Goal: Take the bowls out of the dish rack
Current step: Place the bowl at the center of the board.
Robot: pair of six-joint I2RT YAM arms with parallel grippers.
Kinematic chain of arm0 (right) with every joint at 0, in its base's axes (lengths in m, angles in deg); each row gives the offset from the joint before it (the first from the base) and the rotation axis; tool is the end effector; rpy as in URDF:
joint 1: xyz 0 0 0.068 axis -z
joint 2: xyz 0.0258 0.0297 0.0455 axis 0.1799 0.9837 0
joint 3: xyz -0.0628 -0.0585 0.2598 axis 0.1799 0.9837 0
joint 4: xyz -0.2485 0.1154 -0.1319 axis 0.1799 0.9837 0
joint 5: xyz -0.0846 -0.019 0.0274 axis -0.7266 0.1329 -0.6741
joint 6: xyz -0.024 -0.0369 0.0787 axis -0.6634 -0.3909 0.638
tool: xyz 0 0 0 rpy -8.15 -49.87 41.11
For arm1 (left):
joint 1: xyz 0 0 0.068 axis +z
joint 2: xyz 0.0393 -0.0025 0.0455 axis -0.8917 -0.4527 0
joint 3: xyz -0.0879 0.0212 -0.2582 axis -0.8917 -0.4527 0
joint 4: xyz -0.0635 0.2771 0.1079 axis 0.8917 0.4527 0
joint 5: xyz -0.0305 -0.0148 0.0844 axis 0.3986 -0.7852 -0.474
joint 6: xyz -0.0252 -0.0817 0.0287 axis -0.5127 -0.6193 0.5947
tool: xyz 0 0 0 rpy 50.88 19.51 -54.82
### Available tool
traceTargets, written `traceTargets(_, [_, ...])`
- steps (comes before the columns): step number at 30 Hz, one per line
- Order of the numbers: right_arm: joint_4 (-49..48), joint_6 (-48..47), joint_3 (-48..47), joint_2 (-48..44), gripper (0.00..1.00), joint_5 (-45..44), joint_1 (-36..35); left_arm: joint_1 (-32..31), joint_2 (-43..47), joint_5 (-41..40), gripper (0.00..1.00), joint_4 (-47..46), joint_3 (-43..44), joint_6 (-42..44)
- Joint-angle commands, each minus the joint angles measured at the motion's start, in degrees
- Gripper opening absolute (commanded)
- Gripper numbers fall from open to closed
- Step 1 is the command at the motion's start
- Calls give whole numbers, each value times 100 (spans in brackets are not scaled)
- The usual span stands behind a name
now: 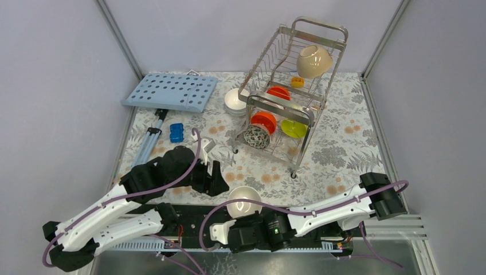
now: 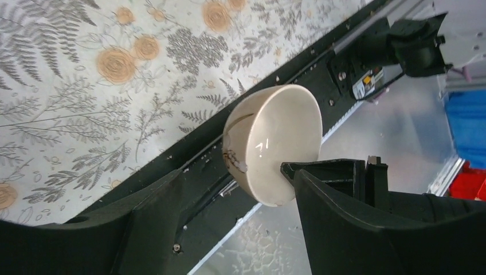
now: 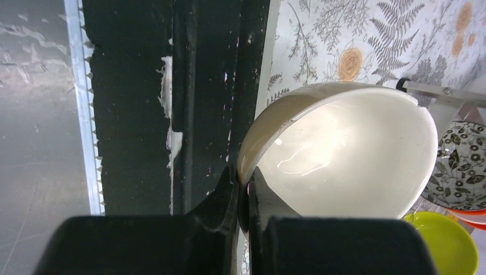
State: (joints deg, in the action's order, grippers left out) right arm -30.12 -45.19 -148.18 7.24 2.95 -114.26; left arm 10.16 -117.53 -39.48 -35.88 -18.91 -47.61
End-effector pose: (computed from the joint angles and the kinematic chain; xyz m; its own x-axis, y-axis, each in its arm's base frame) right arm -0.0532 0.3692 0.1915 0.3497 -0.8042 -0.4806 -0.8777 -0.1018 -0.4682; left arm 0.1190 -0.1761 0.3003 -0.8092 0.1046 -0.5782 0.4694 0.7069 -0.5290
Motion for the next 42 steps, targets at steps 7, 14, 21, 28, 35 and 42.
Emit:
traceTargets(7, [-280, -352, -631, 162, 0, -265, -25, -1154, -710, -956, 65, -304, -114, -123])
traceTargets(14, [-289, -329, -599, 107, 0, -359, -25, -1359, -1023, -1240, 54, -311, -276, -170])
traceTargets(21, [-321, -269, -547, 6, 0, -415, -25, -1406, -1236, -1435, 41, -341, -400, -280])
traceTargets(28, [-349, -193, -486, -52, 0, -413, -25, -1422, -1233, -1344, 21, -492, -396, -343])
traceTargets(35, [-446, -45, -492, -46, 0, -506, -24, -1448, -1224, -1386, 0, -561, -472, -365])
traceTargets(42, [-634, 413, -448, -56, 25, -439, -25, -1448, -960, -1622, 0, -766, -635, -631])
